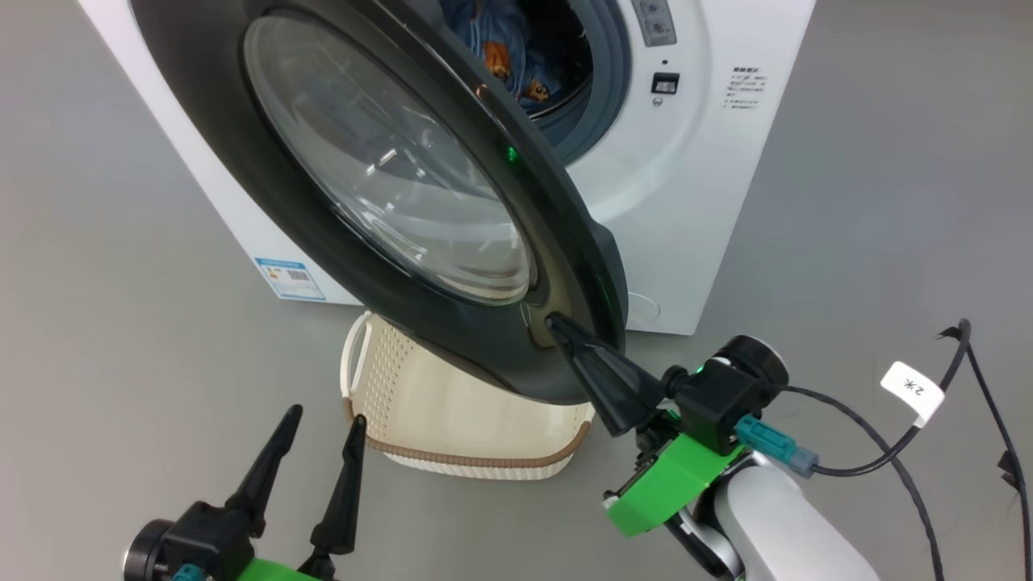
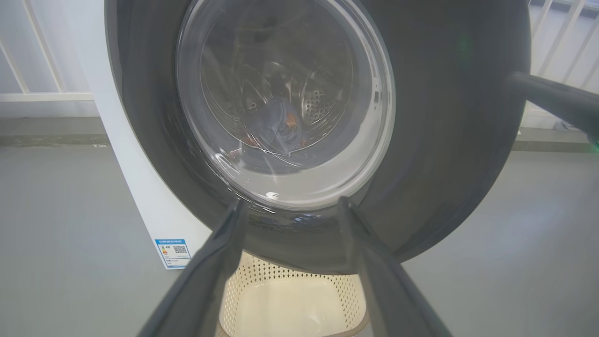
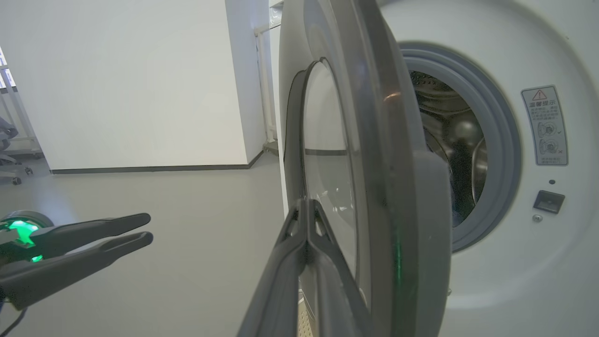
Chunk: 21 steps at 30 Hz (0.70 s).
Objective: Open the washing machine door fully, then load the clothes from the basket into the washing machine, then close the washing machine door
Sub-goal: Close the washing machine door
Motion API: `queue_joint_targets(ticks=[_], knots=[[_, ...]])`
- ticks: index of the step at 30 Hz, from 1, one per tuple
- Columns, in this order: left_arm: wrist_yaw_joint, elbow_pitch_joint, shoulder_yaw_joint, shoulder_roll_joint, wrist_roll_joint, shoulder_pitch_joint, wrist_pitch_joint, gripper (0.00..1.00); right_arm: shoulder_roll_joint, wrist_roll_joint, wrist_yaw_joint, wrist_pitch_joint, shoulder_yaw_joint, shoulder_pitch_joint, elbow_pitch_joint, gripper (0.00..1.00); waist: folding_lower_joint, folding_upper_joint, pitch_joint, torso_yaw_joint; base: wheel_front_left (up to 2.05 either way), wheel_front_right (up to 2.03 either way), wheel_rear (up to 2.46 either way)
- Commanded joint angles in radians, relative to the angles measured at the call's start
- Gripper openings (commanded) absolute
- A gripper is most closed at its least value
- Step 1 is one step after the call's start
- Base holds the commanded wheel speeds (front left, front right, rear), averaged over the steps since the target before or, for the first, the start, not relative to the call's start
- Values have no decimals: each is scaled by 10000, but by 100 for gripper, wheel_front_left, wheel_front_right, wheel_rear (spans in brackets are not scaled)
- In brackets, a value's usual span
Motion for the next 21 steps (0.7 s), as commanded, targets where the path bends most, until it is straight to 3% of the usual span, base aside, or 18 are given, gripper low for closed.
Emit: queue_joint_targets(ticks=[1,21], knots=[[-15,-316,296,111,9,-376,-65,100,149,13,14,-46,47,-158,-227,0,0,0,111,79,0,0,0],[-15,-525,383,-117,25,-616,-65,100,-275,-73,14,-46,-705,-706,-401,0,0,0,901,253,0,0,0]])
